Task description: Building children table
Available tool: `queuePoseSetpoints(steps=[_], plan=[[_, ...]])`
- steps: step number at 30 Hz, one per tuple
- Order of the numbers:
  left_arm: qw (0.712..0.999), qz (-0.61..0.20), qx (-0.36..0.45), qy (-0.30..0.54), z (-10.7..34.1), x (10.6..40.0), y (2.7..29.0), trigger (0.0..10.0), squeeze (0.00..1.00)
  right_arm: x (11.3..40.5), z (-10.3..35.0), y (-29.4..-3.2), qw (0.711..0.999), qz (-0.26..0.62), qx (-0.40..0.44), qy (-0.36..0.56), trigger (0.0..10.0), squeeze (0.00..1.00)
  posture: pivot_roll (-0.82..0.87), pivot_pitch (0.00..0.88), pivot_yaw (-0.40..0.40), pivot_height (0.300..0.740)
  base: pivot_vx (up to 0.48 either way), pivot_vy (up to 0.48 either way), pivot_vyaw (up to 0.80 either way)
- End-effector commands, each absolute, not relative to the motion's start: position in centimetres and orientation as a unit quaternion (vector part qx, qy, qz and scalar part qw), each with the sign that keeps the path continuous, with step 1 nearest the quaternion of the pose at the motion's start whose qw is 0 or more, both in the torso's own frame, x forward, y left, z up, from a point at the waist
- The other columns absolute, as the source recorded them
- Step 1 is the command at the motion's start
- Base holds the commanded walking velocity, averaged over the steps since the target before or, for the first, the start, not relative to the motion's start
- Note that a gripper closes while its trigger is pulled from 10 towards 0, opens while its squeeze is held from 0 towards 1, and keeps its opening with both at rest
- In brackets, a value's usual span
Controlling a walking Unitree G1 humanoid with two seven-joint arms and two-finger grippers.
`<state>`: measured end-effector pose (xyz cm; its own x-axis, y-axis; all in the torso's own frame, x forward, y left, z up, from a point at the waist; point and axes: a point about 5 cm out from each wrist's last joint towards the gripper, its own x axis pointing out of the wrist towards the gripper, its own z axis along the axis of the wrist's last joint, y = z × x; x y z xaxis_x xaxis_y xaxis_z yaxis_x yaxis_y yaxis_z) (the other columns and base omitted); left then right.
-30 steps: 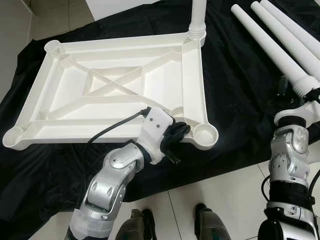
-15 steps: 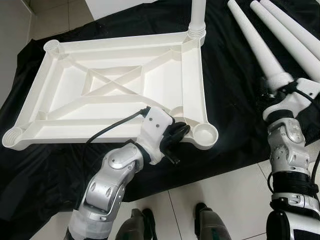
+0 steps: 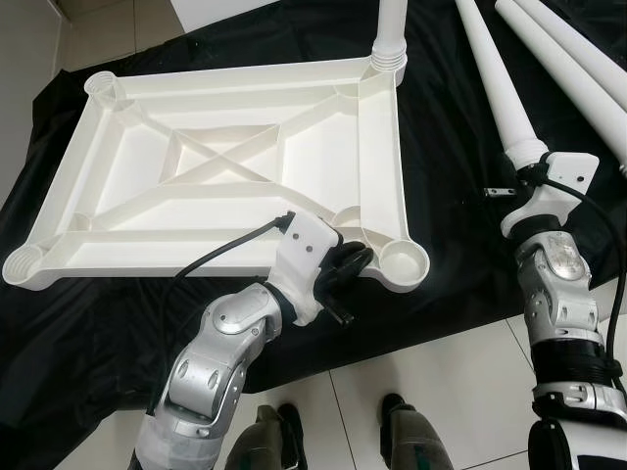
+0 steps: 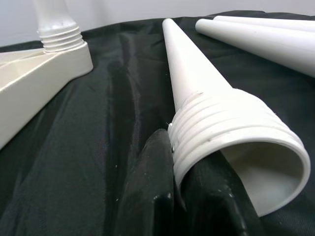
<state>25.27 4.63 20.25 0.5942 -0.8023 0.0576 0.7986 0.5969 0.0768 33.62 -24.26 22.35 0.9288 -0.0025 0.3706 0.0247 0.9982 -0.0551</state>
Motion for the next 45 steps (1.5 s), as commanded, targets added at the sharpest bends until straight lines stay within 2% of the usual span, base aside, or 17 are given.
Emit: queuePoseSetpoints(steps=[1, 2, 3, 6, 7, 11, 13, 14, 17, 21, 22, 23, 26, 34, 38, 45], plan=[[0.913, -0.405, 0.021, -0.035, 19.9, 25.4, 5.2, 10.0, 0.00, 33.3, 22.0, -23.8, 0.981, 0.005, -0.026, -0.192, 5.9, 0.00, 0.01, 0.300, 0.169, 0.740, 0.000, 0.000, 0.00], [0.914, -0.404, 0.021, -0.035, 19.9, 25.5, 5.2, 10.0, 0.00, 33.2, 22.1, -23.7, 0.980, 0.012, -0.019, -0.197, 0.9, 0.00, 0.01, 0.300, 0.169, 0.740, 0.000, 0.000, 0.00], [0.914, -0.404, 0.019, -0.035, 20.0, 25.5, 5.2, 10.0, 0.00, 33.0, 22.2, -23.6, 0.978, 0.014, -0.023, -0.205, 0.0, 0.00, 0.00, 0.299, 0.168, 0.740, 0.000, 0.000, 0.00], [0.914, -0.403, 0.020, -0.036, 20.0, 25.6, 5.2, 10.0, 0.00, 32.6, 22.9, -23.5, 0.973, 0.004, -0.045, -0.228, 0.0, 0.00, 0.00, 0.299, 0.167, 0.740, 0.000, 0.000, 0.00], [0.914, -0.403, 0.019, -0.036, 20.0, 25.6, 5.1, 10.0, 0.00, 32.5, 23.3, -23.5, 0.969, 0.001, -0.048, -0.241, 10.0, 0.00, 0.00, 0.297, 0.165, 0.740, 0.000, 0.000, 0.00], [0.915, -0.402, 0.018, -0.036, 20.0, 25.8, 5.0, 10.0, 0.00, 31.9, 24.9, -23.8, 0.955, -0.040, -0.080, -0.283, 10.0, 0.00, -0.01, 0.291, 0.161, 0.740, 0.000, 0.000, 0.00], [0.915, -0.401, 0.018, -0.038, 20.0, 25.8, 5.0, 10.0, 0.00, 31.2, 25.6, -24.8, 0.944, -0.105, -0.097, -0.298, 10.0, 0.00, -0.01, 0.286, 0.157, 0.740, 0.000, 0.000, 0.00], [0.915, -0.401, 0.018, -0.039, 20.0, 25.9, 5.0, 10.0, 0.00, 30.7, 25.6, -25.5, 0.937, -0.147, -0.111, -0.297, 10.0, 0.00, -0.02, 0.284, 0.153, 0.740, 0.000, 0.000, 0.00], [0.915, -0.401, 0.017, -0.039, 20.0, 25.9, 5.0, 10.0, 0.00, 30.3, 25.6, -25.9, 0.931, -0.175, -0.122, -0.296, 10.0, 0.00, -0.02, 0.284, 0.153, 0.740, 0.000, 0.000, 0.00], [0.915, -0.400, 0.017, -0.042, 20.1, 26.2, 4.9, 10.0, 0.00, 28.8, 25.0, -27.5, 0.910, -0.276, -0.134, -0.278, 10.0, 0.00, -0.03, 0.270, 0.144, 0.740, 0.000, 0.000, 0.00], [0.915, -0.400, 0.017, -0.042, 20.1, 26.2, 4.9, 10.0, 0.00, 28.8, 25.0, -27.5, 0.910, -0.276, -0.134, -0.278, 10.0, 0.00, -0.03, 0.270, 0.144, 0.740, 0.000, 0.000, 0.00], [0.915, -0.400, 0.017, -0.045, 20.1, 26.3, 4.8, 10.0, 0.00, 28.1, 24.5, -28.1, 0.895, -0.329, -0.152, -0.260, 10.0, 0.00, -0.04, 0.262, 0.140, 0.740, 0.000, 0.000, 0.00], [0.915, -0.401, 0.017, -0.049, 20.2, 26.6, 4.7, 10.0, 0.00, 26.9, 23.5, -28.3, 0.876, -0.381, -0.176, -0.238, 10.0, 0.00, -0.05, 0.254, 0.137, 0.740, 0.000, 0.000, 0.00], [0.913, -0.402, 0.015, -0.060, 20.5, 27.1, 4.4, 10.0, 0.00, 25.0, 21.5, -28.3, 0.866, -0.422, -0.166, -0.208, 10.0, 0.00, -0.08, 0.215, 0.130, 0.740, 0.000, 0.000, 0.00], [0.914, -0.401, 0.016, -0.065, 20.5, 27.3, 4.7, 10.0, 0.00, 23.7, 19.4, -28.4, 0.878, -0.419, -0.156, -0.171, 10.0, 0.00, -0.10, 0.207, 0.132, 0.740, 0.000, 0.000, 0.00], [0.913, -0.401, 0.017, -0.067, 20.5, 27.4, 4.7, 10.0, 0.00, 23.3, 17.1, -28.4, 0.890, -0.403, -0.173, -0.130, 10.0, 0.00, -0.10, 0.207, 0.137, 0.740, 0.000, 0.000, 0.00]])
